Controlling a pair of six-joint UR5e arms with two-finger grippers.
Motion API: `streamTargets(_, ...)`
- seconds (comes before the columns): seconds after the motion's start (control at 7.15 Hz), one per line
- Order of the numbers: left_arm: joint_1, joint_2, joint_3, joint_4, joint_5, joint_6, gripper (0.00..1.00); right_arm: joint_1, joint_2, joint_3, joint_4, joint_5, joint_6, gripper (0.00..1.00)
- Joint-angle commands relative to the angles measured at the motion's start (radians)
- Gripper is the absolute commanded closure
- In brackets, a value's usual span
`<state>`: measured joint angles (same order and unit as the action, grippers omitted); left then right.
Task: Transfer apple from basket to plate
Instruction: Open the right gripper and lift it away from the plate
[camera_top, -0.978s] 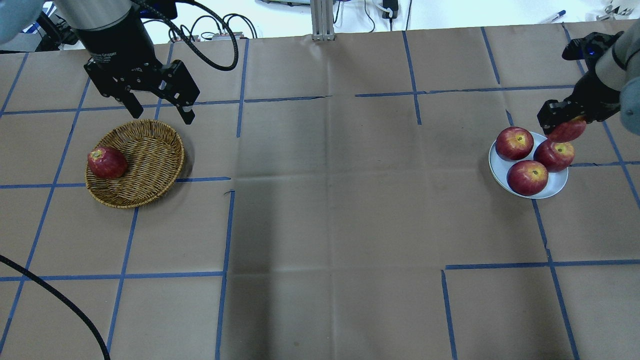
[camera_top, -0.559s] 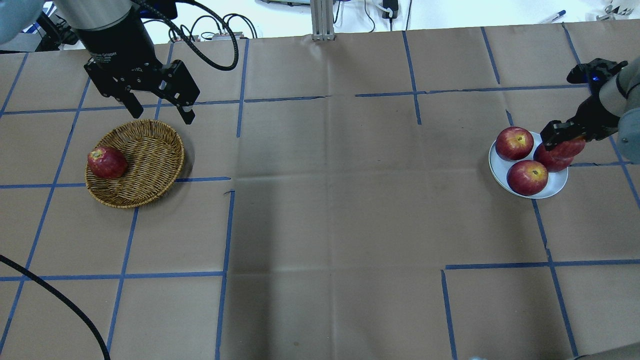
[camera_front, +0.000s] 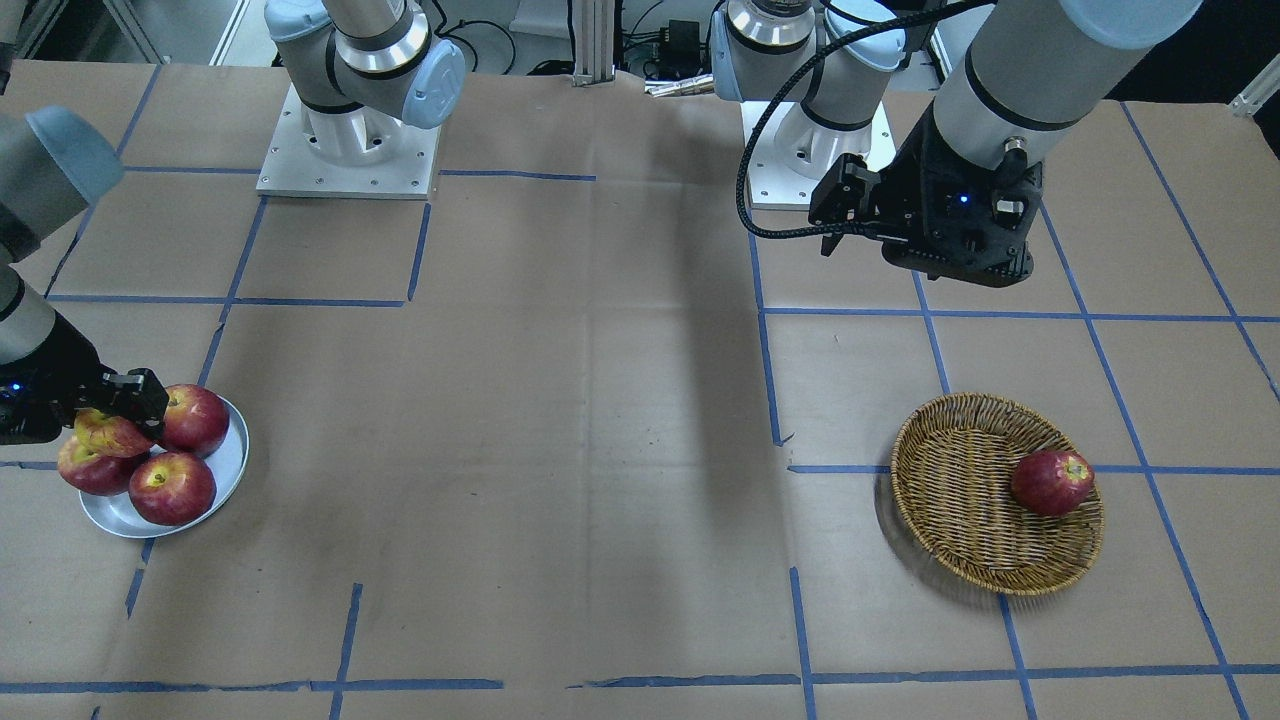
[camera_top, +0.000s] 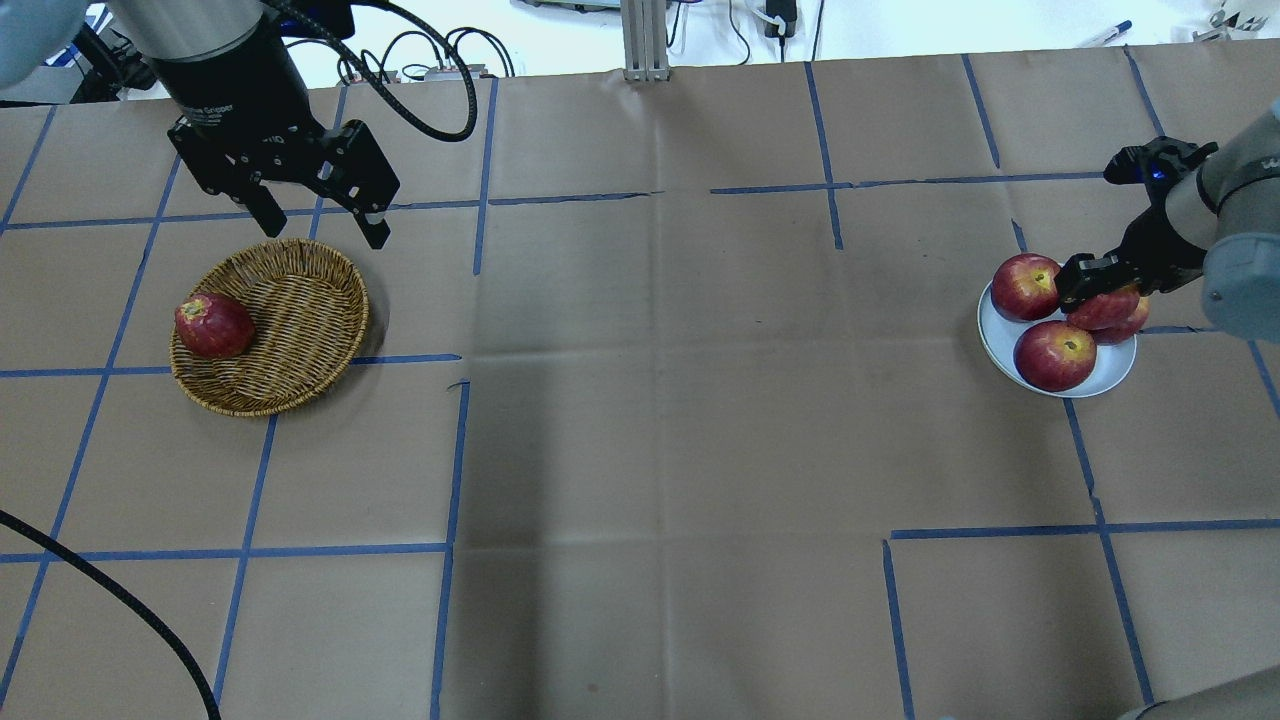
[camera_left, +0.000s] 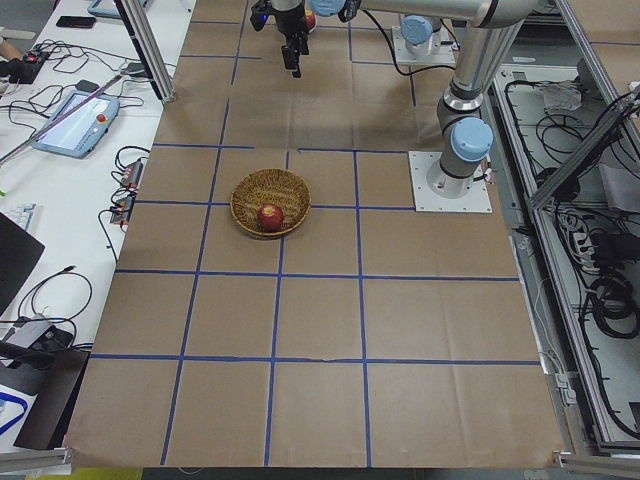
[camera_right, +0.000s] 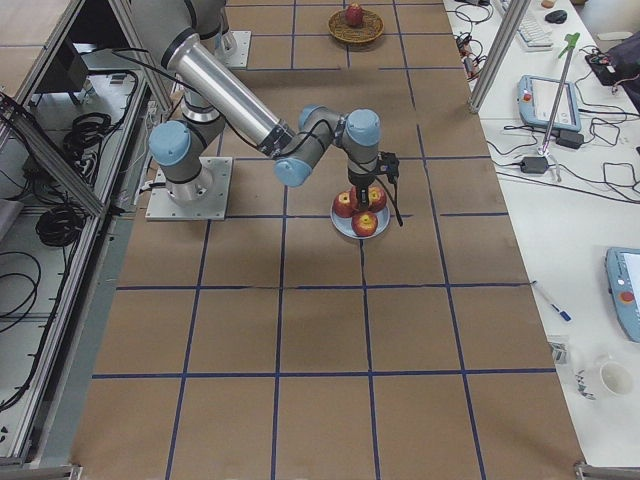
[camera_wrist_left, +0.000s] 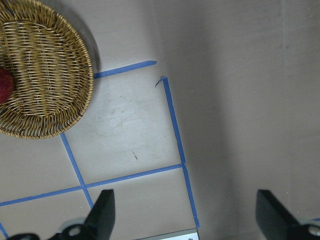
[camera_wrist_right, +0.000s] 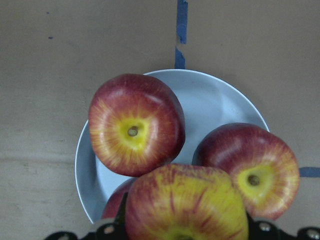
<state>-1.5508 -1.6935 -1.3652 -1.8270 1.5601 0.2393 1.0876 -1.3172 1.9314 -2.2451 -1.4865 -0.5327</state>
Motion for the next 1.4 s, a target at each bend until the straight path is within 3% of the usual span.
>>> streamTargets(0.0, 0.0, 0.0, 0.0, 0.0, 0.0, 0.0, 0.01, 0.0, -0.005, -0.014, -0.005, 0.009, 0.0, 0.0)
streamTargets(0.28, 0.0, 0.002, 0.0, 0.0, 0.0, 0.001, 0.01, 0.026, -0.034, -0.102, 0.042, 0.012, 0.002, 0.0)
streamTargets(0.42, 0.0, 0.002, 0.0, 0.0, 0.0, 0.002, 0.01, 0.064, -0.075, -0.158, 0.133, 0.012, 0.023, 0.0)
streamTargets(0.84, -0.002, 0.002, 0.0, -0.002, 0.0, 0.002, 0.01, 0.199, -0.204, -0.352, 0.555, -0.005, 0.268, 0.0)
streamTargets(1.26, -0.002, 0.002, 0.0, -0.002, 0.0, 0.002, 0.01, 0.435, -0.235, -0.361, 0.651, -0.093, 0.562, 0.0)
